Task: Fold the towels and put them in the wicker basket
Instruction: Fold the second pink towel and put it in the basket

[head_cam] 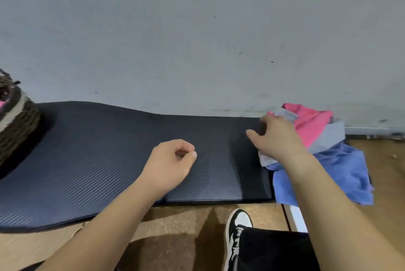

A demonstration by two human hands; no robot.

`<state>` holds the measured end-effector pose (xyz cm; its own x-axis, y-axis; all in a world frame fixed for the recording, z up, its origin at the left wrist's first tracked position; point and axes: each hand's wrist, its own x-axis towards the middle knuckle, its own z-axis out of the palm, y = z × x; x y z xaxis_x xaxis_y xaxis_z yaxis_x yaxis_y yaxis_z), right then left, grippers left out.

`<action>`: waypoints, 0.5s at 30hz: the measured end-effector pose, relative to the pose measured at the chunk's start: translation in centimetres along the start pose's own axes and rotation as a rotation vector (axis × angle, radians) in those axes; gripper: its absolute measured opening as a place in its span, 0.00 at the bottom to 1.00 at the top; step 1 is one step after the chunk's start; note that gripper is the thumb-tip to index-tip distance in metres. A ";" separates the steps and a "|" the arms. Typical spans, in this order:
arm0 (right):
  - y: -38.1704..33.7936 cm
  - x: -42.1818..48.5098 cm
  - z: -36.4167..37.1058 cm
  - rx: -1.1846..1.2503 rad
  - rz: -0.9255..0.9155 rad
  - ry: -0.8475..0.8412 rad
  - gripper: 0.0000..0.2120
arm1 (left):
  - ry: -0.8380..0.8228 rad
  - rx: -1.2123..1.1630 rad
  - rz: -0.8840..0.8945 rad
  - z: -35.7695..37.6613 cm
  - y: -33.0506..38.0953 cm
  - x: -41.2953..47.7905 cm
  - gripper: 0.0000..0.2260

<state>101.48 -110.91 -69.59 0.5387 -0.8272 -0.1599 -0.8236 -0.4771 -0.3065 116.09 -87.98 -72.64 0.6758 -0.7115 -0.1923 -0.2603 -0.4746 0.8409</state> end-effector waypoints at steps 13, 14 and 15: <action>5.8 3.5 -1.8 0.119 0.134 0.176 0.13 | 0.018 0.096 0.148 2.9 1.0 0.6 0.07; 5.5 3.4 -2.2 0.123 0.110 0.222 0.15 | 0.017 0.109 0.166 2.8 0.9 0.5 0.07; 5.2 3.2 -2.5 0.129 0.082 0.263 0.17 | 0.016 0.124 0.178 2.7 0.8 0.4 0.07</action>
<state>98.47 -116.78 -69.35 0.3929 -0.9180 0.0539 -0.8243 -0.3775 -0.4219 114.25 -90.04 -73.42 0.6220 -0.7821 -0.0373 -0.4586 -0.4025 0.7923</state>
